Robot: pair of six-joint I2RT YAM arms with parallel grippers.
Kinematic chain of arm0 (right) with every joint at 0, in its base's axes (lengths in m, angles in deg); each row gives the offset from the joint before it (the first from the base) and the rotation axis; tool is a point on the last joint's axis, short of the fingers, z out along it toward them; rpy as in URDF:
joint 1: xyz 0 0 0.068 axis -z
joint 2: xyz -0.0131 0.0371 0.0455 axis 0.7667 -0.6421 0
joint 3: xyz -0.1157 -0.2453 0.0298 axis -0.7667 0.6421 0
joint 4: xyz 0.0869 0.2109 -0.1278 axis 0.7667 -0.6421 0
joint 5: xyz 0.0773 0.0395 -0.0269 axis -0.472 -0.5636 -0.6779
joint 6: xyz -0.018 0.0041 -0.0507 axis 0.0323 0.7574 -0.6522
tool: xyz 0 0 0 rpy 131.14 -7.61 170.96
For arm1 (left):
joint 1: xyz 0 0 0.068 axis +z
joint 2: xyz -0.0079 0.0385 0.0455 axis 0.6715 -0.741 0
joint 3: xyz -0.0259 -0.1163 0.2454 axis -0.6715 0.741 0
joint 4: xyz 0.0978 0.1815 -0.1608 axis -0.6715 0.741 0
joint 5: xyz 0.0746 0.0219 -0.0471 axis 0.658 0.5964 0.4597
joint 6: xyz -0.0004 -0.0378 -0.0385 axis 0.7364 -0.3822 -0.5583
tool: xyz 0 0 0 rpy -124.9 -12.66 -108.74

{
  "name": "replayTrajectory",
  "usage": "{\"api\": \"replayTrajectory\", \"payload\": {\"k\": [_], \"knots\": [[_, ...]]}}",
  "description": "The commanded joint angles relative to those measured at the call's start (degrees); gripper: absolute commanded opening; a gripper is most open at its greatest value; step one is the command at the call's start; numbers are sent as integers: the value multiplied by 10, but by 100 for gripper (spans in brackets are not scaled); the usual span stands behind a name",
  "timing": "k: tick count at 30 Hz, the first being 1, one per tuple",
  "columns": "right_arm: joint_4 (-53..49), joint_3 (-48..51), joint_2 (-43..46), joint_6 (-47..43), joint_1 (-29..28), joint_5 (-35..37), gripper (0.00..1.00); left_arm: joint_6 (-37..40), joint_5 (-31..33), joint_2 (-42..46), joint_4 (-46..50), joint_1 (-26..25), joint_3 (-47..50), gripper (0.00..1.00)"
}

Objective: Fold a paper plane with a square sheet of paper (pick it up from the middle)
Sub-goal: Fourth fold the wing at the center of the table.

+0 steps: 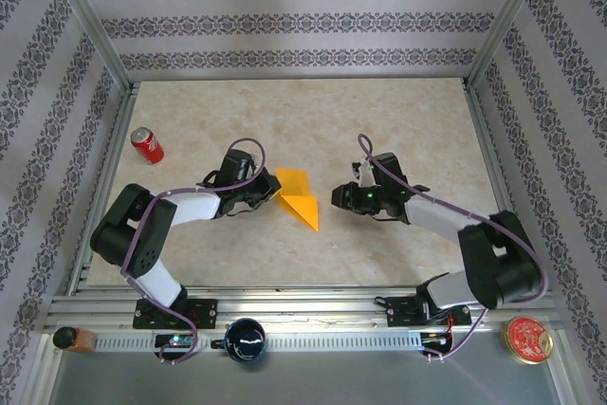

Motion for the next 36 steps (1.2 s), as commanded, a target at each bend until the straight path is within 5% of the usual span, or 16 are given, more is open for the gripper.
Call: {"api": "replayTrajectory", "payload": {"k": [1, 5, 9, 23, 36], "knots": [[0, 27, 45, -93, -61, 143, 35, -25, 43, 15, -22, -20, 10, 5], [40, 52, 75, -205, -157, 293, 36, -36, 71, 19, -23, -40, 12, 5], [53, 61, 80, -258, -192, 353, 36, -43, 94, 25, -18, -51, 14, 5], [119, 104, 75, -342, -263, 403, 40, -63, 138, 51, -16, -71, 30, 6], [152, 44, -21, -390, -293, 416, 39, -56, 129, 47, 0, -75, 11, 6]]}}
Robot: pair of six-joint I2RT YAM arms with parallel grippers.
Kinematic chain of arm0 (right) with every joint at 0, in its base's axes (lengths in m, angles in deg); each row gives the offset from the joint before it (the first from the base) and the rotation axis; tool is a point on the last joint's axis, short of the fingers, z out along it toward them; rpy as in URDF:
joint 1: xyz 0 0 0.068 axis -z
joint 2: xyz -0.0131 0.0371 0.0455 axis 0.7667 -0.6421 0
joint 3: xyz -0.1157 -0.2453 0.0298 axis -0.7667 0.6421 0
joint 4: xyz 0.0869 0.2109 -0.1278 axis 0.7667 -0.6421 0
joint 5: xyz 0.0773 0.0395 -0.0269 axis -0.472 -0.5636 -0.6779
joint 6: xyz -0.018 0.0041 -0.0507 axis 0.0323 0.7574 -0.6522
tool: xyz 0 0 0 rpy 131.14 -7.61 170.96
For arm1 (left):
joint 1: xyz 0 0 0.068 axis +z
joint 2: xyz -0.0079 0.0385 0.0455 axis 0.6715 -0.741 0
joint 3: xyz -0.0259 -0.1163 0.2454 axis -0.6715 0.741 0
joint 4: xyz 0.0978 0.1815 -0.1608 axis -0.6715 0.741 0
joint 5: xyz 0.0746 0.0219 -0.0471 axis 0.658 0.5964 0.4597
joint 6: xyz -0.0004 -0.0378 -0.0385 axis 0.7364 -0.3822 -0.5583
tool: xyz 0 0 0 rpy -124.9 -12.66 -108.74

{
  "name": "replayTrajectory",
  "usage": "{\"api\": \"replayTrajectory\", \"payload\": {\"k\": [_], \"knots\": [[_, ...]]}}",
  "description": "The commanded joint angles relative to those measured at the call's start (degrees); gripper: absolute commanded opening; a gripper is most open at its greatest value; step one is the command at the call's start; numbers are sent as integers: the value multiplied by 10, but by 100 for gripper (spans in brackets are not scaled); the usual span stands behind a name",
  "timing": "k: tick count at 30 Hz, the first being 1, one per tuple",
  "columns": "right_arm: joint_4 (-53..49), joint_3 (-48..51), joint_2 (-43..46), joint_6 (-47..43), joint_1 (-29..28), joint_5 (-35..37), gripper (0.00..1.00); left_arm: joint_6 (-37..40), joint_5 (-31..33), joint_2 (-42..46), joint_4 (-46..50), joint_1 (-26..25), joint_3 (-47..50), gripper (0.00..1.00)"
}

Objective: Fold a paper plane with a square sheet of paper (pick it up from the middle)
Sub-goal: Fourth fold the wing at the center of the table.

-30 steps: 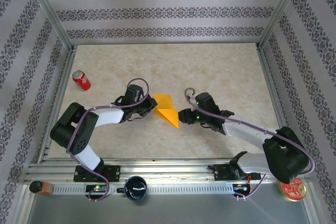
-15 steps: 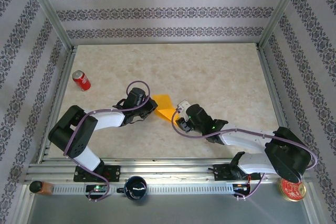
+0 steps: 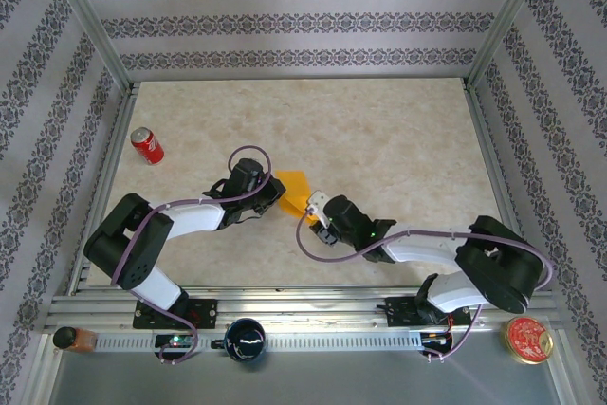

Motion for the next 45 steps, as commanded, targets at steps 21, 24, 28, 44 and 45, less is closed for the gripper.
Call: {"api": "replayTrajectory", "payload": {"k": [21, 24, 28, 44, 45], "knots": [[83, -58, -130, -53, -27, 68, 41, -20, -11, 10, 14, -7, -17, 7], [84, -61, -141, -62, -36, 97, 40, -22, -9, 14, 17, -7, -18, 7], [92, -54, -143, -56, -40, 106, 37, -22, -7, 16, 19, -7, -18, 8], [79, -34, -110, -5, -50, 112, 25, -26, 3, 17, 21, -8, -15, 8], [81, -32, -110, -6, -50, 112, 24, -26, 3, 17, 19, -7, -14, 8]]}}
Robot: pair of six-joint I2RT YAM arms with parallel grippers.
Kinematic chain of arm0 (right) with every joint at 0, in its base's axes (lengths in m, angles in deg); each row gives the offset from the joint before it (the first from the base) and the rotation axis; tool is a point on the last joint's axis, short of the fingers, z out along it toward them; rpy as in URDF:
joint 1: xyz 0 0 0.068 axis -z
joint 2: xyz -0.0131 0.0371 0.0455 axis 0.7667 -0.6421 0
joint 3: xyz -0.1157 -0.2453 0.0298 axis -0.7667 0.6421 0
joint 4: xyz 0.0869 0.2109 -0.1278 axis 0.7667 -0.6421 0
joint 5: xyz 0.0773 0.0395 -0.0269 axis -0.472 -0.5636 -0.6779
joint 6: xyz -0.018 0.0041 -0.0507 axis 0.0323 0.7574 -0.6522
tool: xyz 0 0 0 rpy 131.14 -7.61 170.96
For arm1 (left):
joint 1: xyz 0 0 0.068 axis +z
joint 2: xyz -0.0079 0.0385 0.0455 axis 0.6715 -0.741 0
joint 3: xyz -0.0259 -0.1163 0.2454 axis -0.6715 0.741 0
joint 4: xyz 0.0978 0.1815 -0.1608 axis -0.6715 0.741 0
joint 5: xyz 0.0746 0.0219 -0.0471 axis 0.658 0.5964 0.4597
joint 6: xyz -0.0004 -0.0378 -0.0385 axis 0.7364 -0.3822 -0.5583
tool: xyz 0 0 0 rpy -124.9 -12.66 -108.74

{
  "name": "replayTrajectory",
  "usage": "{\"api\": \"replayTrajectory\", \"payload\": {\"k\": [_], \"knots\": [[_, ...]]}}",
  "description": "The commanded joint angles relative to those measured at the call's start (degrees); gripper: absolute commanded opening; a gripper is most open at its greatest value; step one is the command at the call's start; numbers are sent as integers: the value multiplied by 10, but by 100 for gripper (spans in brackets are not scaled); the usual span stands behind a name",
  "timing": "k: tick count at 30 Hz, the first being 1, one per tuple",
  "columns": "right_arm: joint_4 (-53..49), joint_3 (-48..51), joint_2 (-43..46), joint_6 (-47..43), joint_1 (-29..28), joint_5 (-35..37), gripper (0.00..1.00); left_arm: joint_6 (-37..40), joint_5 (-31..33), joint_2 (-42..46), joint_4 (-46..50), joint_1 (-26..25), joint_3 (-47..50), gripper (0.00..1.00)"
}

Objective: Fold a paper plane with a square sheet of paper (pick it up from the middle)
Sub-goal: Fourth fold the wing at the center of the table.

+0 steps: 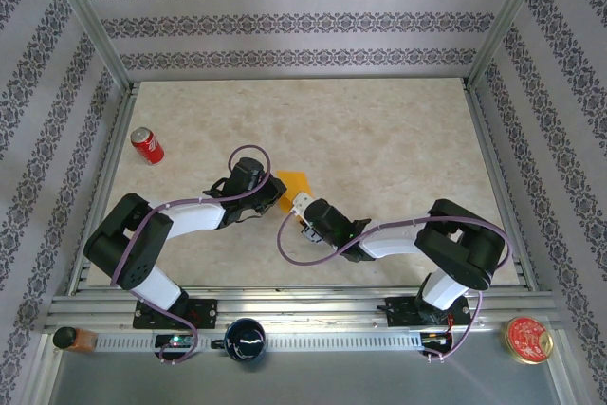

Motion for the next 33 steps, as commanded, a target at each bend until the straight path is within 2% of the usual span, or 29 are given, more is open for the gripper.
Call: {"api": "replayTrajectory", "payload": {"k": [1, 24, 26, 33], "knots": [[2, 11, 12, 16, -8, 16, 23, -7, 11, 17, 10, -7, -7, 9], [-7, -1, -10, 20, -8, 24, 19, -13, 5, 13, -1, -7, -5, 9], [-14, -3, -10, 18, -8, 28, 15, -16, 5, 14, -4, -8, -5, 9], [-12, -1, -12, 21, -7, 29, 12, -16, 5, 14, -3, -7, -6, 9]]}}
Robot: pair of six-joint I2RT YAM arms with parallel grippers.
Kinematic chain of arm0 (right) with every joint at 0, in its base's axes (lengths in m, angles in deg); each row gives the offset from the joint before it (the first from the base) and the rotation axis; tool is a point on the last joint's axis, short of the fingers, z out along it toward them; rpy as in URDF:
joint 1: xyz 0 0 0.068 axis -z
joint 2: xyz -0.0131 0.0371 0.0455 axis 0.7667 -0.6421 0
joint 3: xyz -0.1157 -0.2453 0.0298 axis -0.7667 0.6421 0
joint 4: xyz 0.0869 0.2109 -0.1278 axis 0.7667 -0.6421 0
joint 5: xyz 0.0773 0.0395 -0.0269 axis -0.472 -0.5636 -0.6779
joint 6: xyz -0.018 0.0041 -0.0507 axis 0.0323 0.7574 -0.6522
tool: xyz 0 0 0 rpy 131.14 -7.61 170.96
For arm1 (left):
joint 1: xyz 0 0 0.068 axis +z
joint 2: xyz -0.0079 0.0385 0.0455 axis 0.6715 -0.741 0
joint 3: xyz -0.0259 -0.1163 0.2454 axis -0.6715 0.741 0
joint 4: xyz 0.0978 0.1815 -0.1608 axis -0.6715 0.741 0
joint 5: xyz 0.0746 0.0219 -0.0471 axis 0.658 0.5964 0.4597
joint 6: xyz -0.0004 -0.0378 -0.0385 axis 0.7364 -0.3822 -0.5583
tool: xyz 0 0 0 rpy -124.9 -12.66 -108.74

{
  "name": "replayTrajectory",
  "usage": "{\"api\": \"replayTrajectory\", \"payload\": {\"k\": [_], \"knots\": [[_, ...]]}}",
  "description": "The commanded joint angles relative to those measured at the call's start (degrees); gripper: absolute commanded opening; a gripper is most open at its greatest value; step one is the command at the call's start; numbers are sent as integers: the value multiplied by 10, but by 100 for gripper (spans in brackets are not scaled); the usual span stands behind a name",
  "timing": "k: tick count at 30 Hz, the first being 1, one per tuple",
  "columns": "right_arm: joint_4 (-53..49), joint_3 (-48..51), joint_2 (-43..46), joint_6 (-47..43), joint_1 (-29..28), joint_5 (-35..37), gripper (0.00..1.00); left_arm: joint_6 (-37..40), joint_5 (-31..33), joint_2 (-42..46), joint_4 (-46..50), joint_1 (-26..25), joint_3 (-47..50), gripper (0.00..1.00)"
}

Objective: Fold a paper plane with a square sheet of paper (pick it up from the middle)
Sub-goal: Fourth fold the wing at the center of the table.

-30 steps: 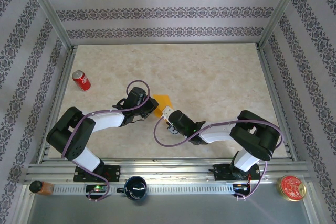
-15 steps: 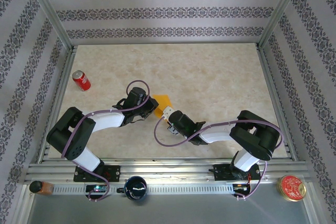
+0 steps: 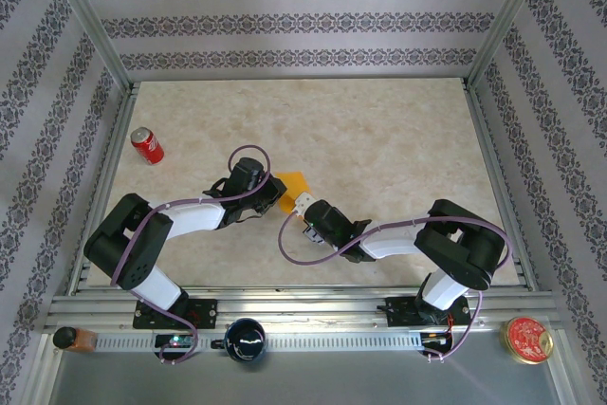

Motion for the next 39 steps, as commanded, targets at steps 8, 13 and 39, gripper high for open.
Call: {"api": "replayTrajectory", "payload": {"k": [8, 13, 39], "knots": [[12, 6, -1, 40, 7, -32, 0, -2, 10, 24, 8, -6, -6, 20], [33, 15, 10, 79, 39, -135, 0, 11, 35, 50, 40, -6, 0, 33], [-8, -64, -55, 311, 165, -482, 0, 30, 49, 79, 56, 4, 17, 41]]}}
